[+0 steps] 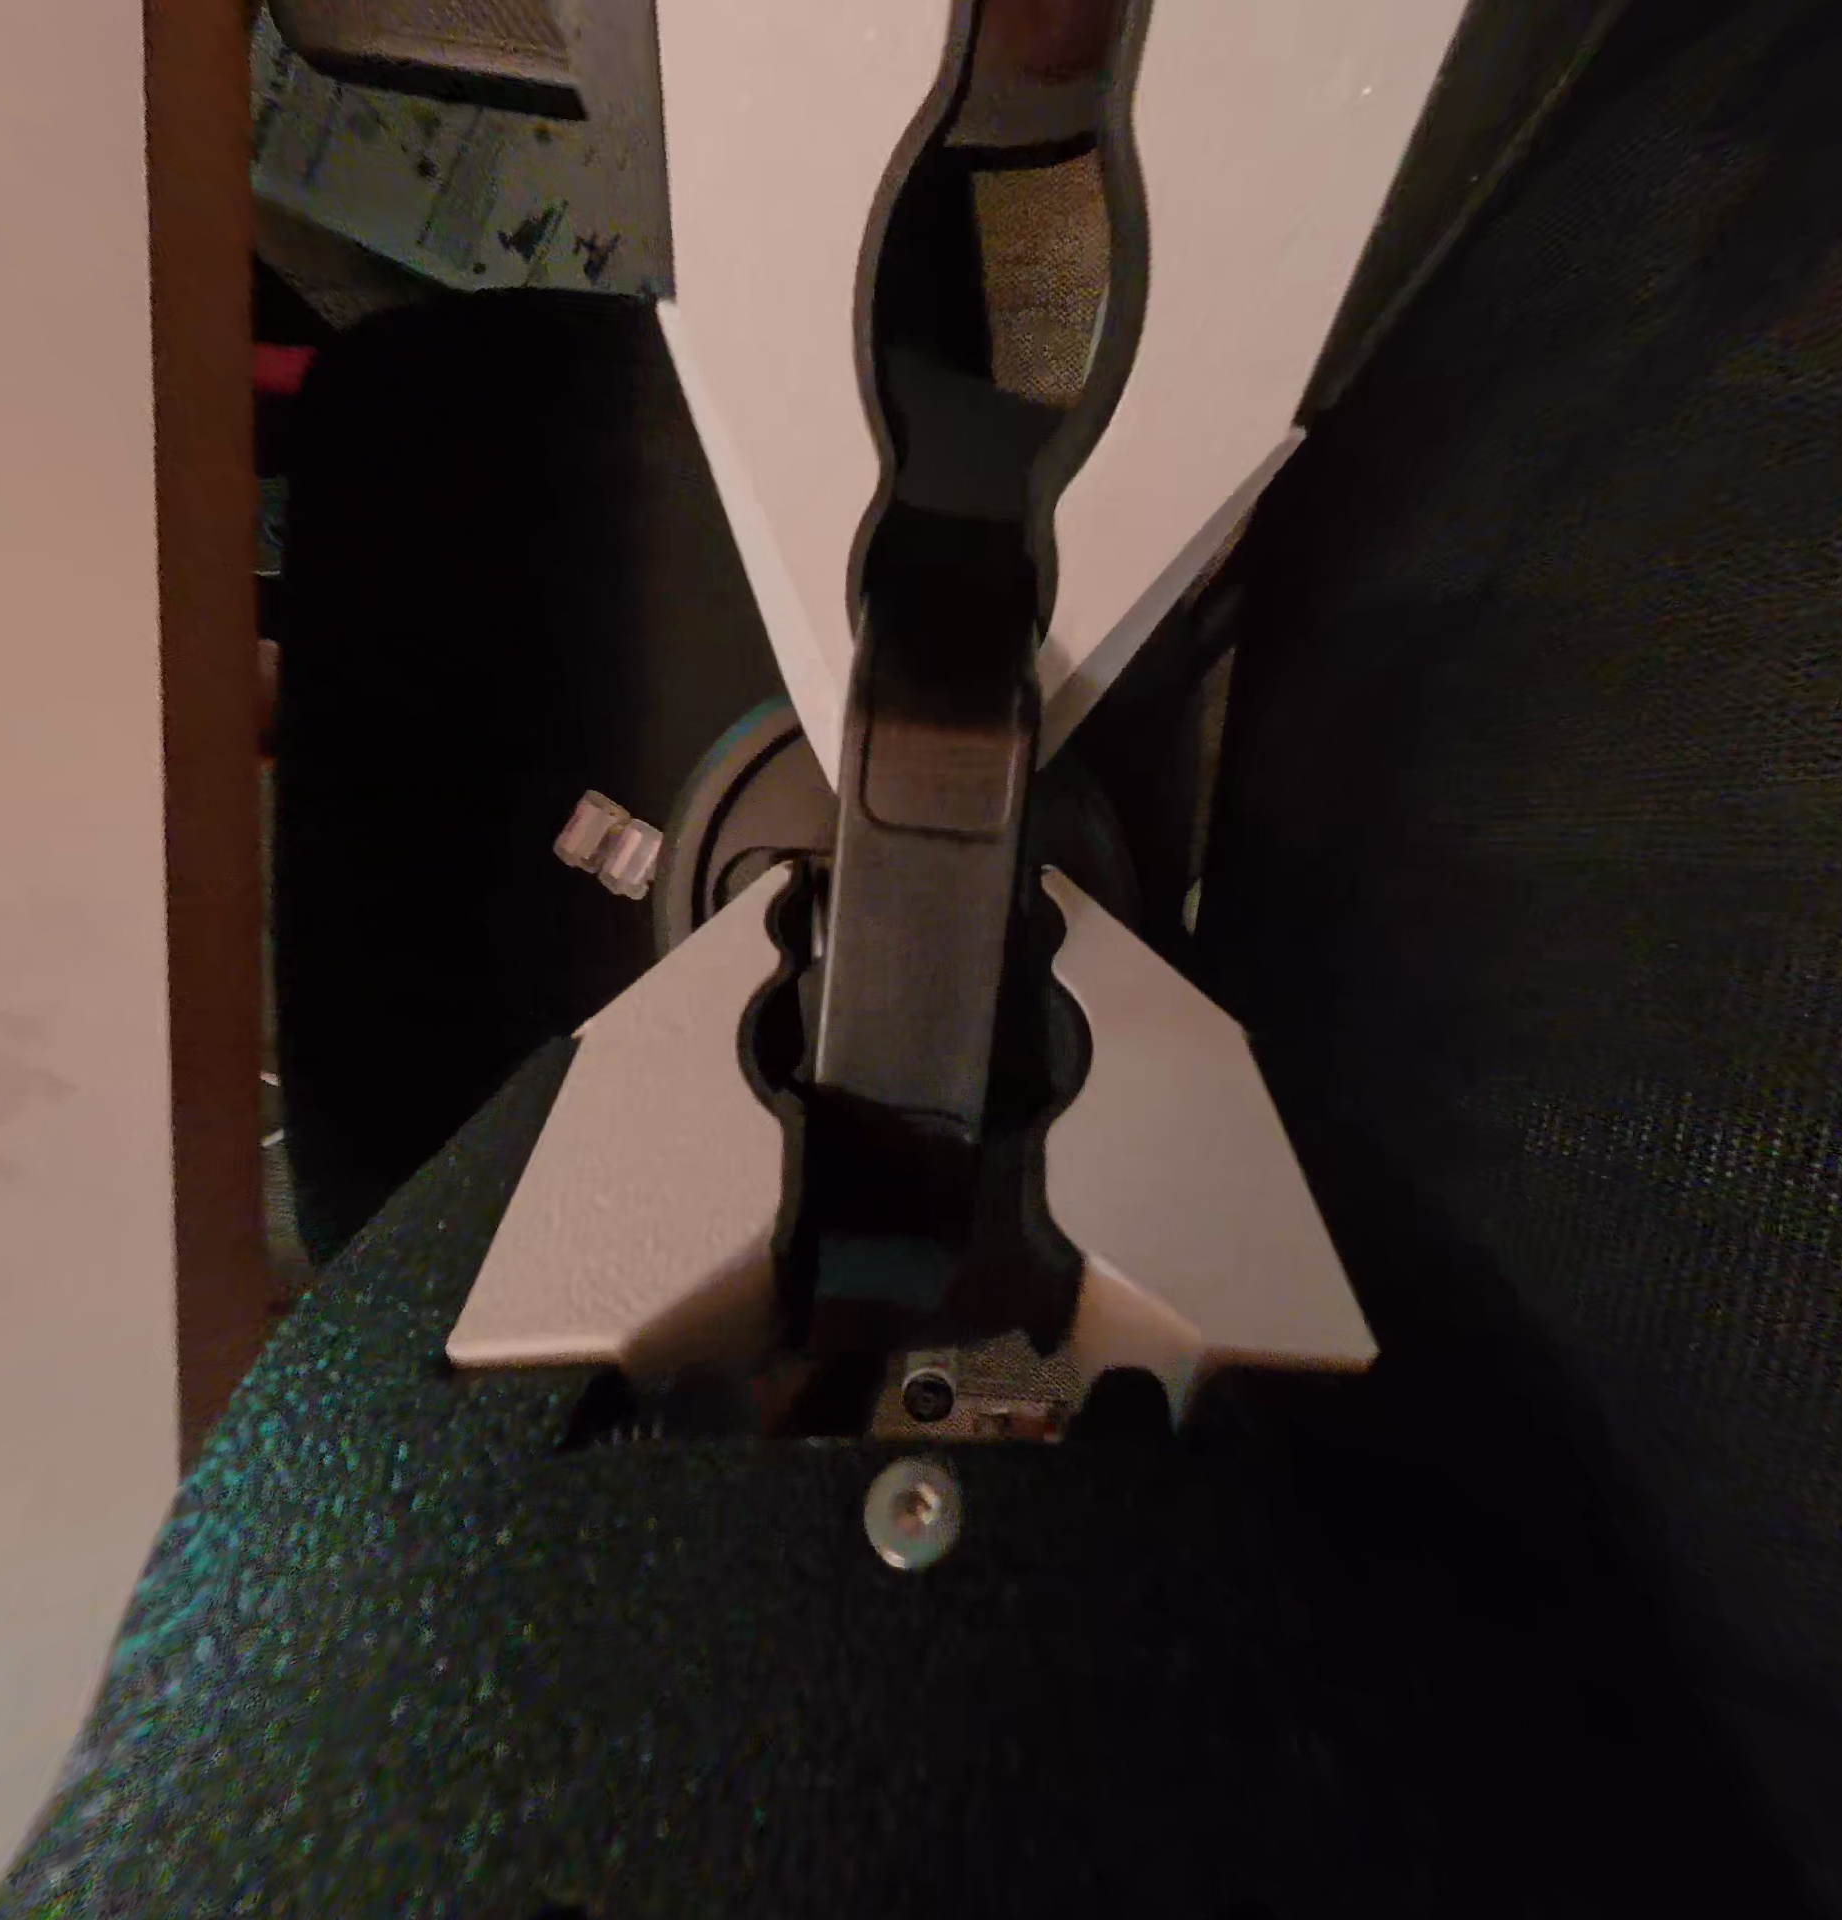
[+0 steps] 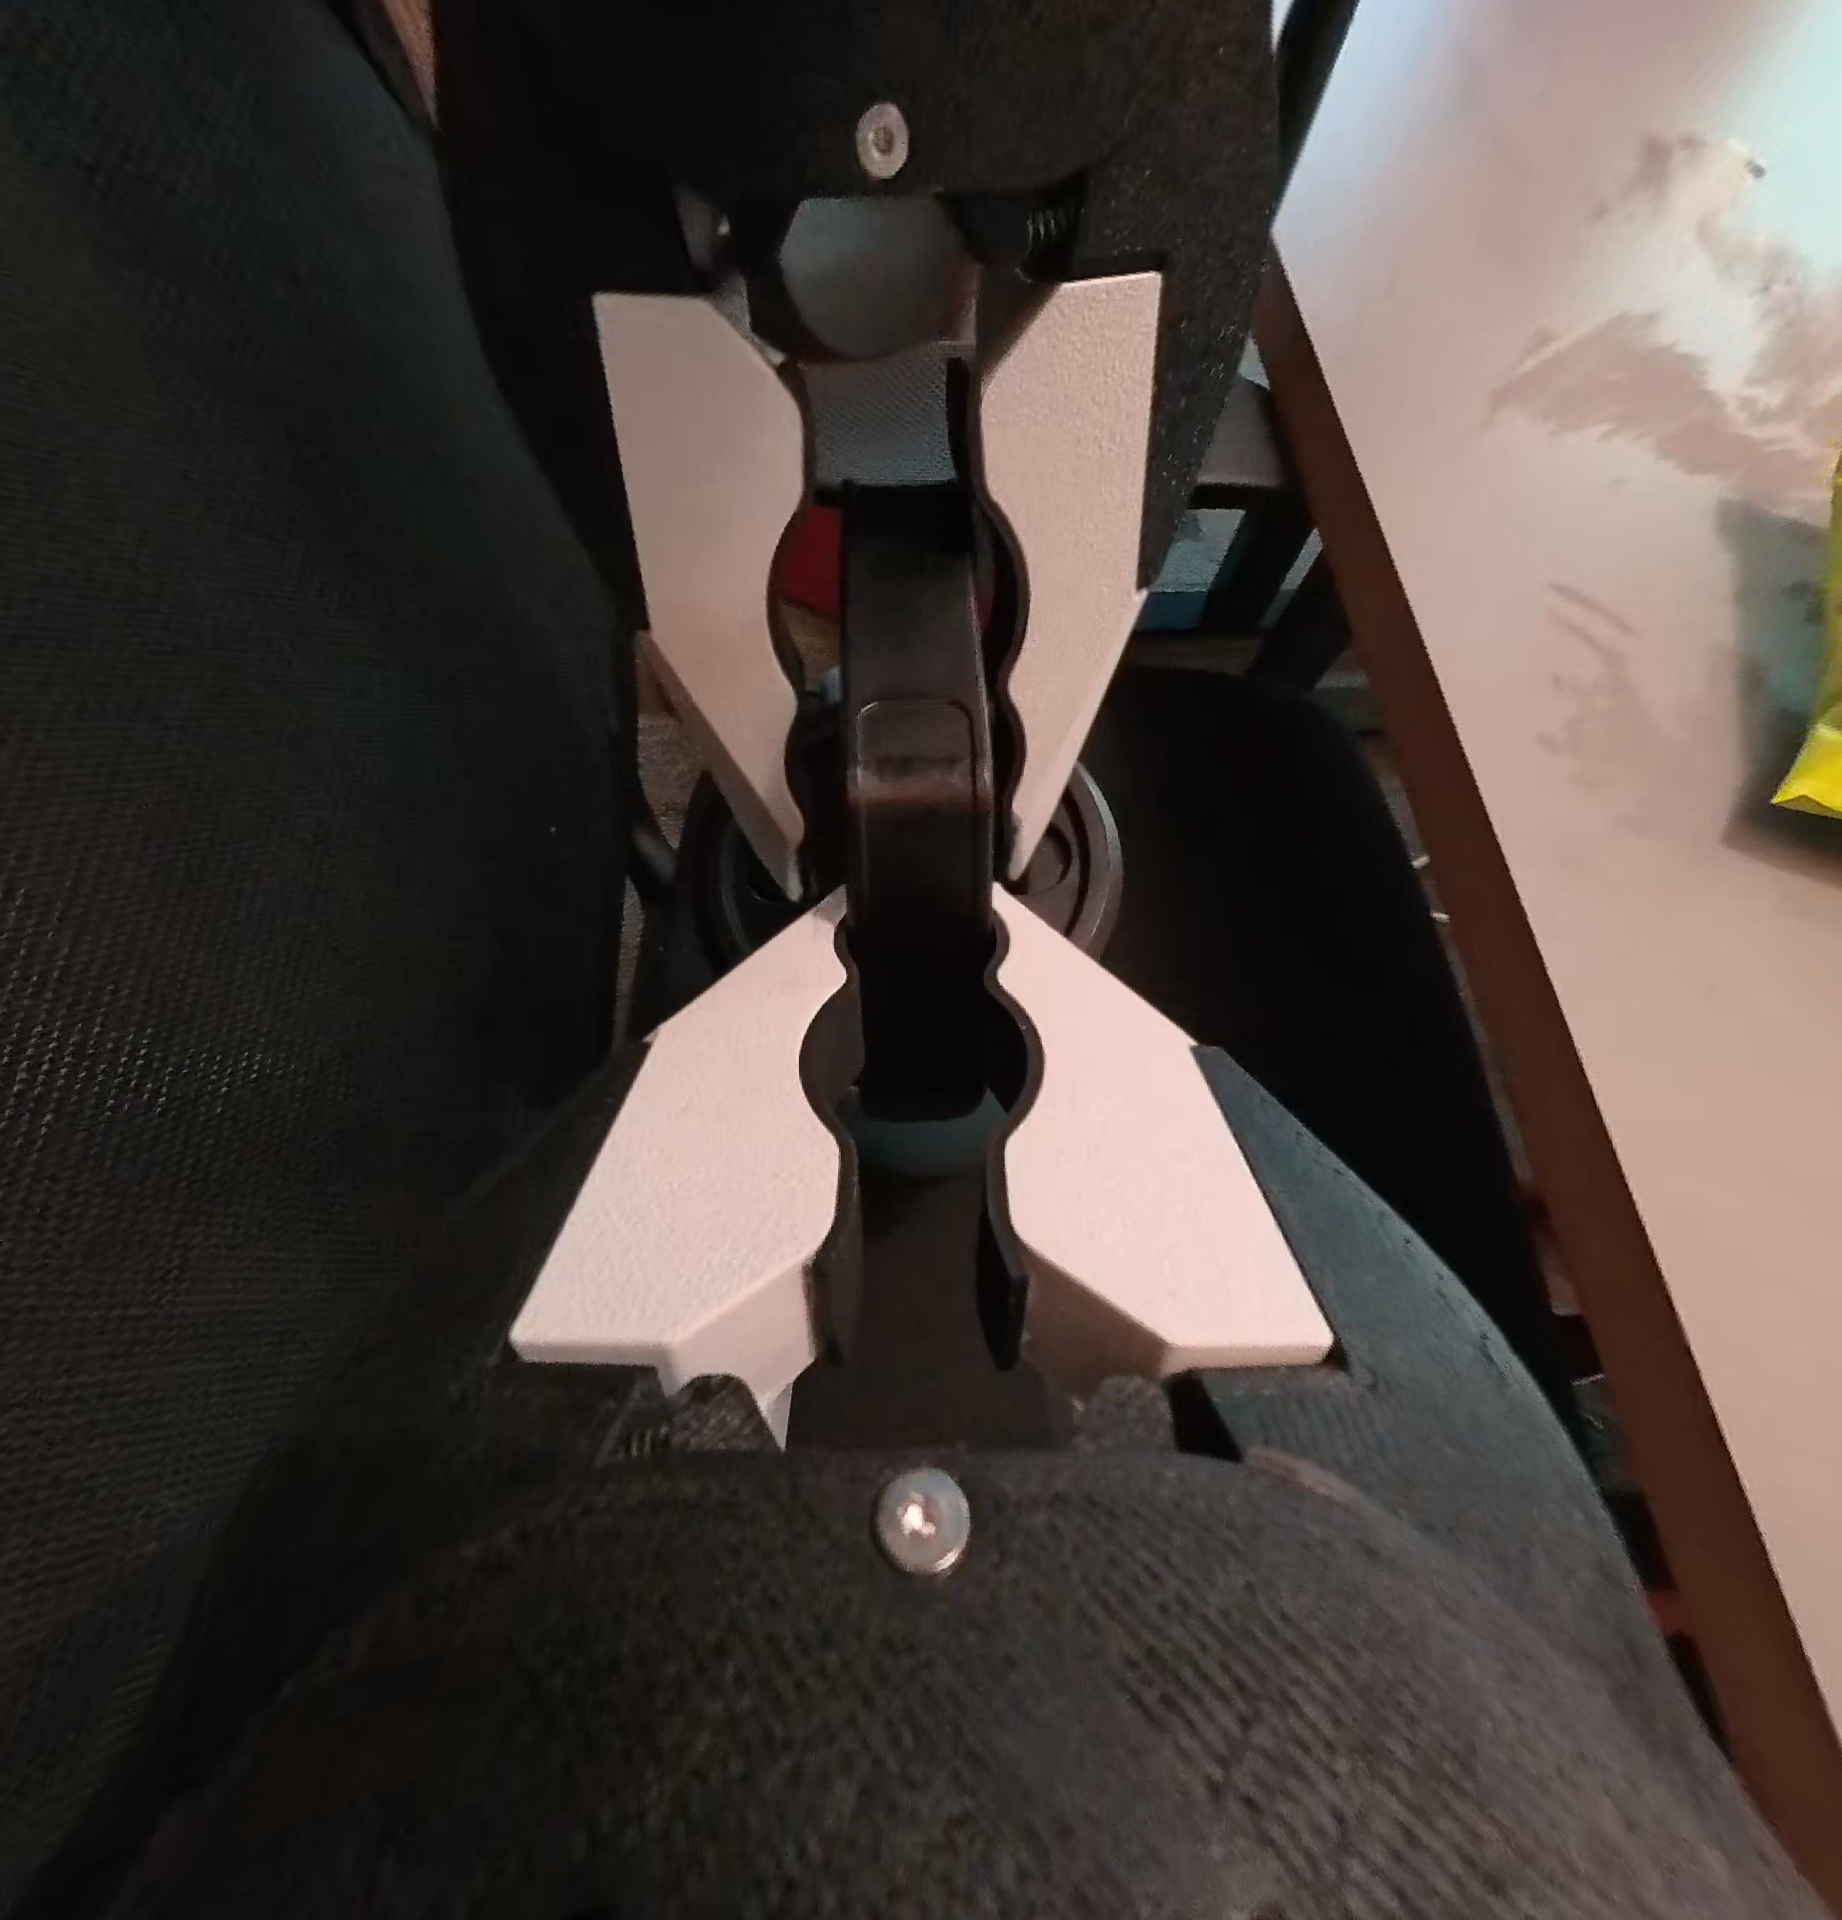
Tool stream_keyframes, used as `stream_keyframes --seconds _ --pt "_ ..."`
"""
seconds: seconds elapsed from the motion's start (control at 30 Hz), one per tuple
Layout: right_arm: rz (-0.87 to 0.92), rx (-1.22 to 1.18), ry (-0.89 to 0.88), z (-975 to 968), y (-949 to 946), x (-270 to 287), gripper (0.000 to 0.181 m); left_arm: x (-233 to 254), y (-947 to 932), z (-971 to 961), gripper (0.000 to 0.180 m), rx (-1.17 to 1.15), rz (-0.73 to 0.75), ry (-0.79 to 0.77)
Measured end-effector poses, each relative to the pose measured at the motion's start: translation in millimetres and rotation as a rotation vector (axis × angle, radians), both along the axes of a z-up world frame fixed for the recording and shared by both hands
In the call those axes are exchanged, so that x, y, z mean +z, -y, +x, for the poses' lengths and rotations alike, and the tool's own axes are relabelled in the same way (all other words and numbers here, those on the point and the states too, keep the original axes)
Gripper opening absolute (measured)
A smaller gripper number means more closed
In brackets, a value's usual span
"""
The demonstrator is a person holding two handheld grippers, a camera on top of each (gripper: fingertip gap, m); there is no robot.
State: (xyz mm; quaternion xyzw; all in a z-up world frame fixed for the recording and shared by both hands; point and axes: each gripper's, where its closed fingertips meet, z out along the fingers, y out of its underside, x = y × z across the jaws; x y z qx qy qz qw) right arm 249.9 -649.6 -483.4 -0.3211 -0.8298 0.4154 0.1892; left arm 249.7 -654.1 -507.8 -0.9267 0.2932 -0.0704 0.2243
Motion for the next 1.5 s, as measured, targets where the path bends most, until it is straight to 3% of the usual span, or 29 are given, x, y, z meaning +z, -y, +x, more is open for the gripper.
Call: stream_keyframes --seconds 0.17,0.23,0.43,0.6,0.7,0.77,0.87,0.97,1.07,1.3,1.5 --pt "0.008 0.069 0.02 16.2 10.4 -2.8 0.014 -2.9 15.8 -0.3 0.029 -0.006 0.024 -0.008" --pt "0.037 0.114 0.038 28.0 16.4 -5.2 0.014 -1.5 28.4 10.1 0.011 -0.045 0.026 0.013" --pt "0.09 0.184 0.037 53.3 41.4 -2.6 0.014 -0.1 59.3 37.5 0.009 -0.153 0.022 -0.023" --pt "0.038 0.231 0.115 63.5 53.9 -9.1 0.015 -0.8 74.8 49.4 0.009 -0.155 -0.073 0.089" --pt "-0.042 0.219 0.124 63.8 58.3 -6.2 0.014 -0.7 73.8 54.0 0.008 -0.17 0.005 0.098" --pt "-0.058 0.211 0.142 63.6 58.1 -5.8 0.016 0.2 76.2 55.6 0.016 -0.145 -0.049 0.141" --pt "-0.063 0.232 0.218 70.9 57.8 -12.3 0.047 2.7 76.9 56.0 0.027 -0.136 -0.072 0.185" --pt "-0.114 0.198 0.203 67.9 56.2 -8.7 0.051 5.9 76.4 54.9 0.032 -0.124 -0.07 0.237" --pt "-0.117 0.193 0.19 66.9 50.7 -0.9 0.05 9.8 74.6 52.5 0.049 -0.092 -0.059 0.269" --pt "-0.039 0.119 0.186 72.7 26.1 4.5 0.048 29.0 66.2 37.5 0.063 -0.086 0.037 0.237" --pt "0.02 -0.133 0.066 72.2 -32.0 29.8 0.04 50.1 75.1 26.1 0.066 -0.099 0.046 0.223"
